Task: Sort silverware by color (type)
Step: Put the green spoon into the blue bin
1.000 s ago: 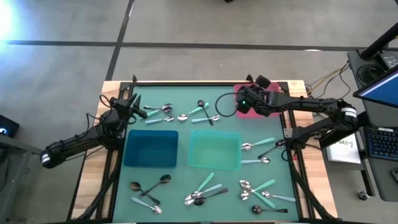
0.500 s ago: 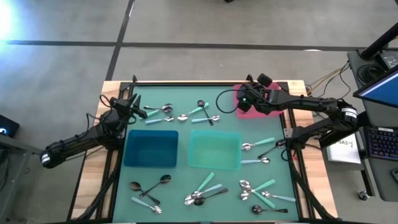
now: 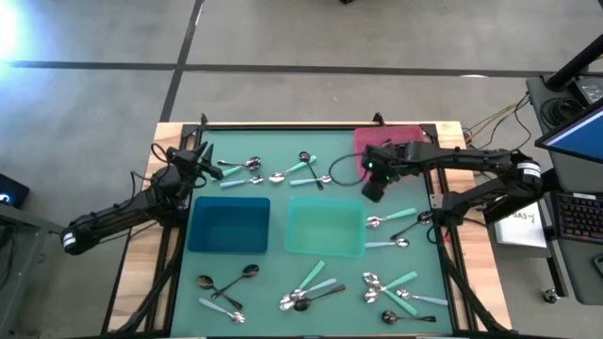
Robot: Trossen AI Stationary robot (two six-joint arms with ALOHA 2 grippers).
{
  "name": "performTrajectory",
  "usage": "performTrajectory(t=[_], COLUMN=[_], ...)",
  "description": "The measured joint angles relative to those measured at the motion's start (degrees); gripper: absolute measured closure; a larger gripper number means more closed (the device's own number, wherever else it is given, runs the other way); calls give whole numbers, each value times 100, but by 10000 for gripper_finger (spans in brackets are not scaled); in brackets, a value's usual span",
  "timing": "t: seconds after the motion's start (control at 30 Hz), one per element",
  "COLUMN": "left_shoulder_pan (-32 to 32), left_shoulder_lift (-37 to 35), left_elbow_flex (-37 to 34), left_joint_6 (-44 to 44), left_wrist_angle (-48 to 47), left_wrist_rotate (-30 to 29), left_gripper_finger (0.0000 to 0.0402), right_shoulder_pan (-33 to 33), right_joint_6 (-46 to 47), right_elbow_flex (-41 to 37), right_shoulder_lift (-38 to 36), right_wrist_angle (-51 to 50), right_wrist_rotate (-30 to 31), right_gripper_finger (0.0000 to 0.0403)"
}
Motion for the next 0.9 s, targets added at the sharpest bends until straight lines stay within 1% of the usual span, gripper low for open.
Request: performTrajectory(t=[0.13, 0.3, 0.5, 0.6, 0.77, 0.9], left_shoulder_pan=[0, 0, 0, 0, 0, 0], left_shoulder_lift=[0, 0, 0, 0, 0, 0], left_elbow_flex=[0, 0, 0, 0, 0, 0], left_joint_6=[0, 0, 0, 0, 0, 0], left_wrist_angle=[2, 0, 1, 2, 1, 1], left_wrist_rotate=[0, -1, 0, -1, 0, 1], left_gripper_finger=[325, 325, 325, 325, 325, 325], right_shoulder_pan=[560, 1130, 1629, 1849, 2132, 2177], right_joint_6=[190, 466, 383, 351, 209, 191], right_elbow_flex=[-116, -314, -607, -788, -1121, -1262], right_shoulder_lift=[42, 48, 48, 48, 48, 48], right_wrist_angle=[-395, -391, -286, -235, 229, 700], right_wrist_rotate=[-119, -179, -599, -640, -644, -590], right_gripper_finger=[308, 292, 273, 271, 276, 277])
